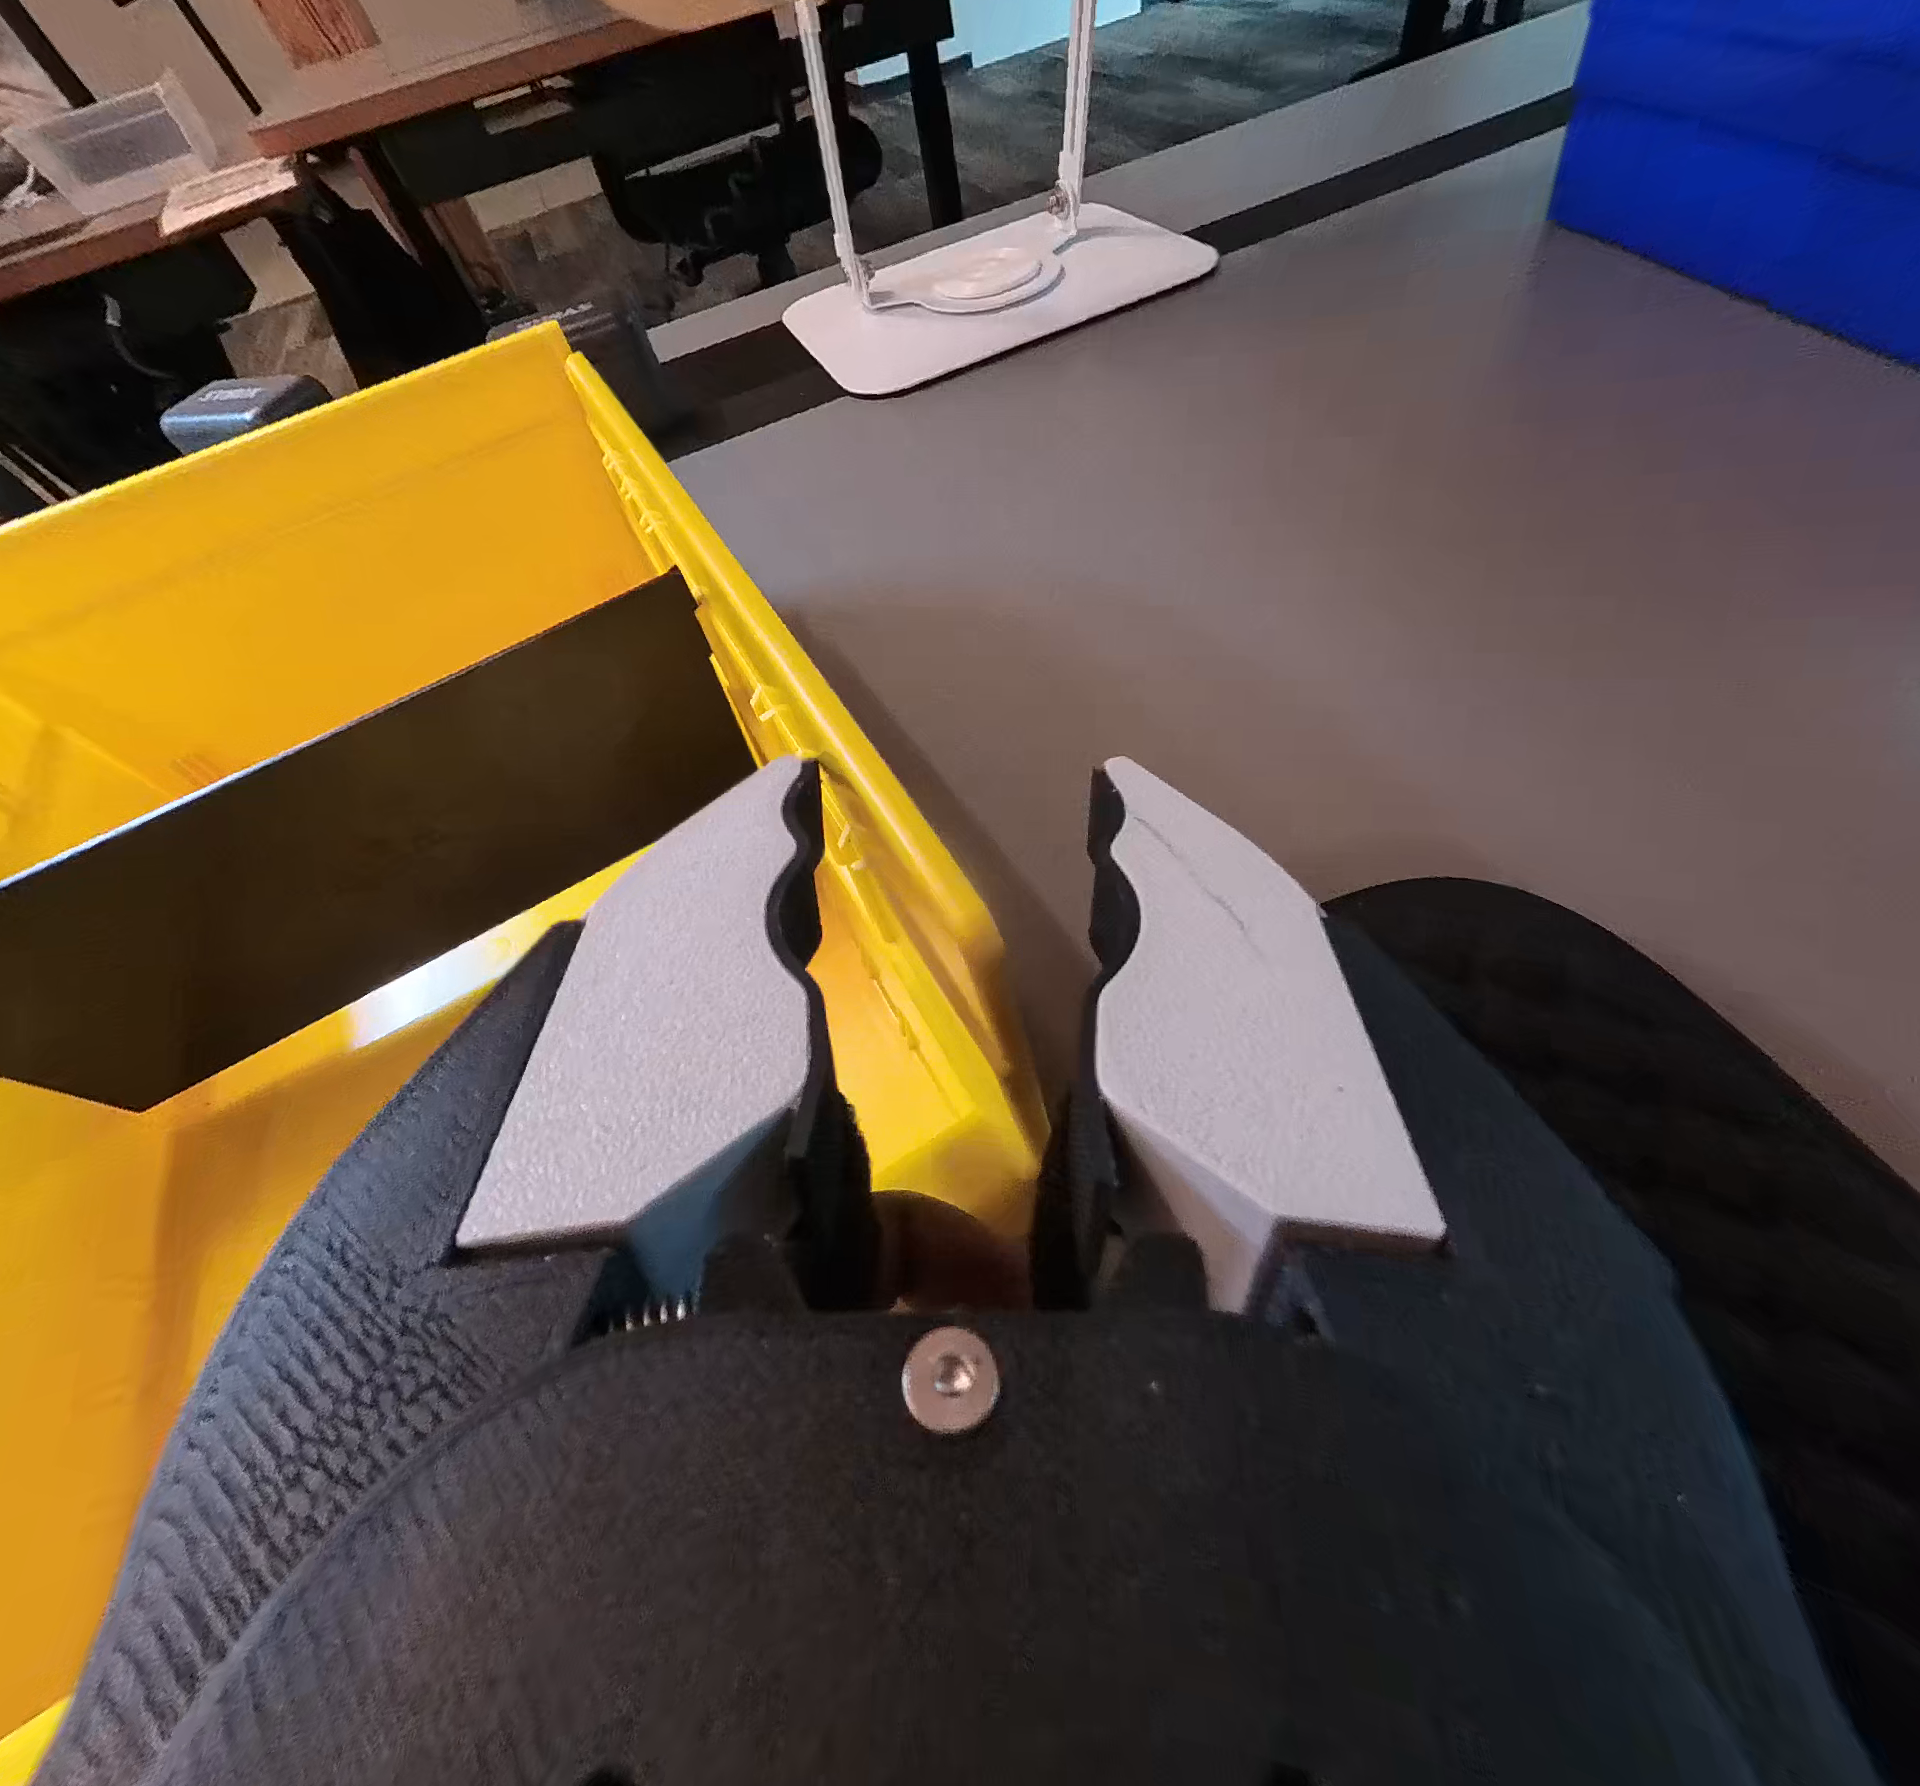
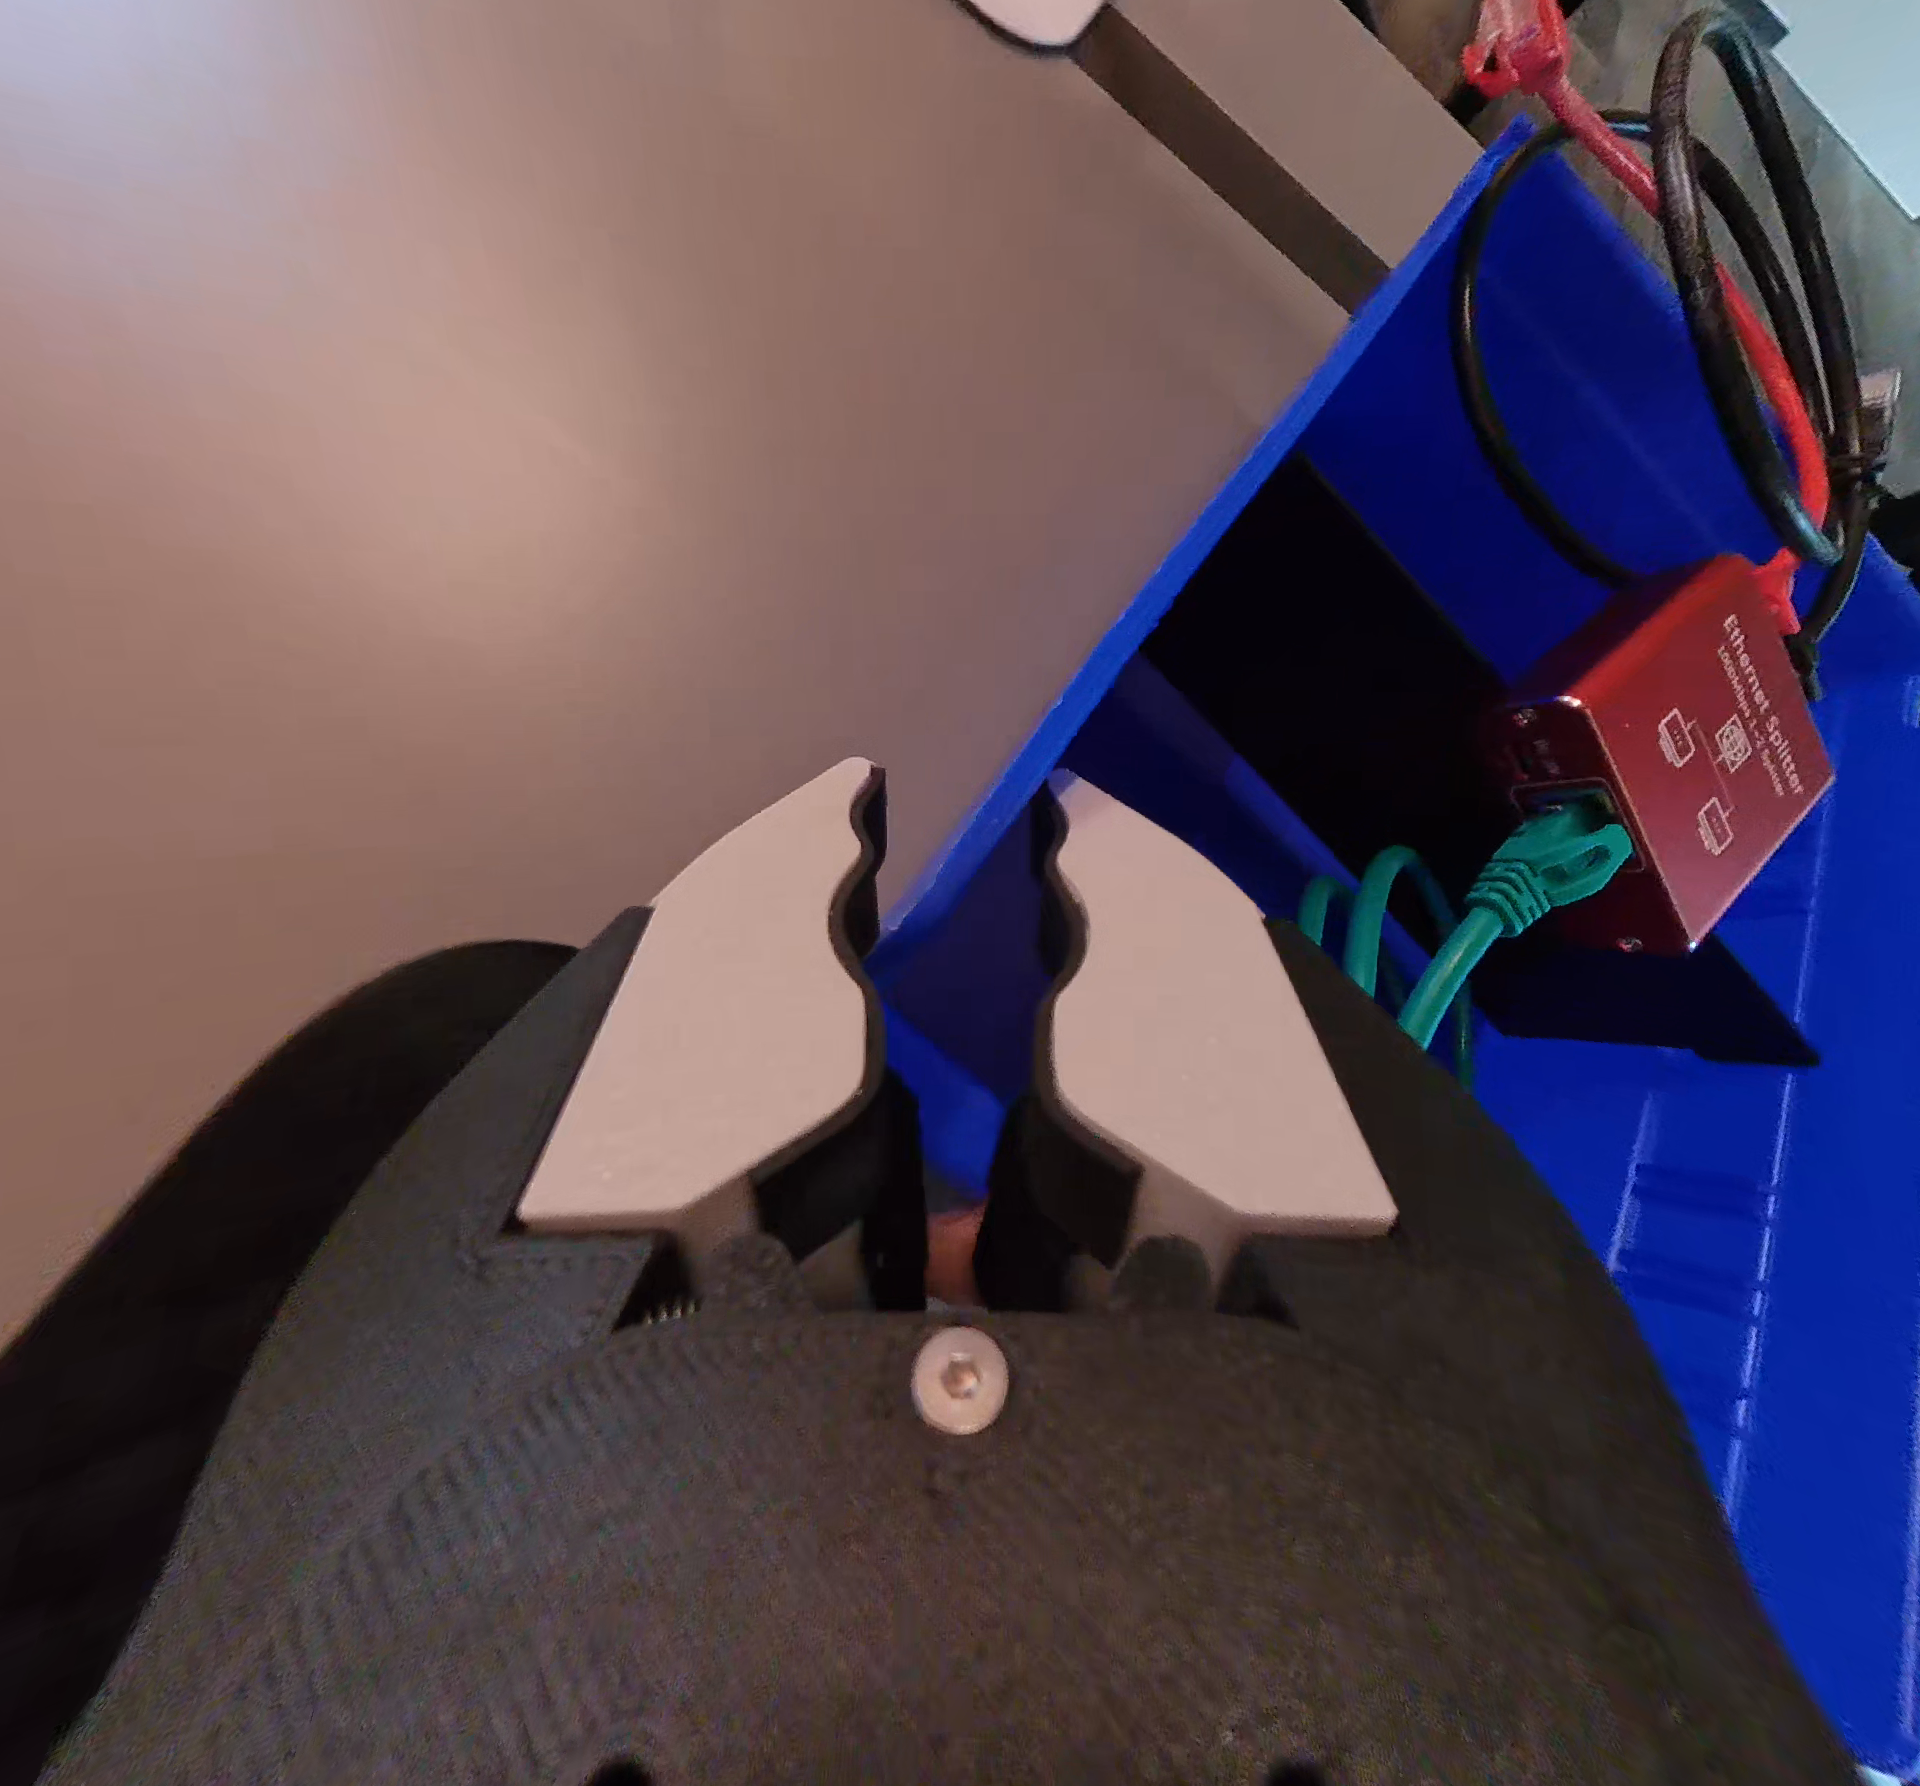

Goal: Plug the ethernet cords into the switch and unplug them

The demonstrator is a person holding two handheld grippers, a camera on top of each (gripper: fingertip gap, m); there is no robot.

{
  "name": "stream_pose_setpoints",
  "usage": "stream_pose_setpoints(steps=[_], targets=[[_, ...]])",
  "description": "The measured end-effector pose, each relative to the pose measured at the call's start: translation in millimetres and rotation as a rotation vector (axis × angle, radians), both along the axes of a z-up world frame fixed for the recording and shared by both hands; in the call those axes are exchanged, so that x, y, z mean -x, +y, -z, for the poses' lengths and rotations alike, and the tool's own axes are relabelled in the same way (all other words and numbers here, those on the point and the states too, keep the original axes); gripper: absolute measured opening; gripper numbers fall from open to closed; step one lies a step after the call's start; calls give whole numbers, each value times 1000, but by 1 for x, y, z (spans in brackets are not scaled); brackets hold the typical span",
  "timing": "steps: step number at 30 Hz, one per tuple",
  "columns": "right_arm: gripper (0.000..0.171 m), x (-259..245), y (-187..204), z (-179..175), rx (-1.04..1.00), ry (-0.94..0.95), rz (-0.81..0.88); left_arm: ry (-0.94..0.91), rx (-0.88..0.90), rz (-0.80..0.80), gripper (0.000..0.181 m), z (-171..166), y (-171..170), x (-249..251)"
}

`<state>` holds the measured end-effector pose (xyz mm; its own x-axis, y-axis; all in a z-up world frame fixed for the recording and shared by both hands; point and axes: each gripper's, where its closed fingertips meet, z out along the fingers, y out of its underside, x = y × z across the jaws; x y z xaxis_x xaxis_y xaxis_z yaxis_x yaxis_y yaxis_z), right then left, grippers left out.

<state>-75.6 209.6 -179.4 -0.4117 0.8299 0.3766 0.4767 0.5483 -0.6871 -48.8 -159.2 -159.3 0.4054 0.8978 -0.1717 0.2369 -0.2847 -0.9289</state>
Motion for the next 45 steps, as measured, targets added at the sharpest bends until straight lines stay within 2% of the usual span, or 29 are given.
stream_pose_setpoints(steps=[6, 13, 19, 23, 27, 32, 37, 40, 42, 45], targets=[[29, 6, -66, -1, 35, -3, -96, 12, -6, 1, 52, -7, -6, -3], [42, 1, -174, 0, 125, 5, -283, 132, -85, -2, 54, -44, -29, -16], [47, -9, -257, 2, 77, 44, -427, 239, -112, -172, 54, -67, -94, -26], [49, -13, -296, 2, 79, 55, -526, 241, -145, -321, 56, -62, -148, -32], [50, -12, -325, 1, 121, 83, -623, 191, -118, -440, 60, -42, -190, -37], [48, -21, -337, -3, 235, 130, -746, 92, -144, -446, 65, -8, -204, -32], [38, -47, -340, -68, 530, 460, -762, 56, -202, -412, 66, 8, -202, -22], [40, -65, -363, -61, 582, 358, -780, 63, -190, -449, 65, 8, -206, -22], [46, -70, -380, -43, 525, 276, -778, 37, -183, -478, 64, 13, -209, -21], [54, -66, -391, -26, 421, 212, -747, -3, -154, -481, 51, 19, -208, -19]])
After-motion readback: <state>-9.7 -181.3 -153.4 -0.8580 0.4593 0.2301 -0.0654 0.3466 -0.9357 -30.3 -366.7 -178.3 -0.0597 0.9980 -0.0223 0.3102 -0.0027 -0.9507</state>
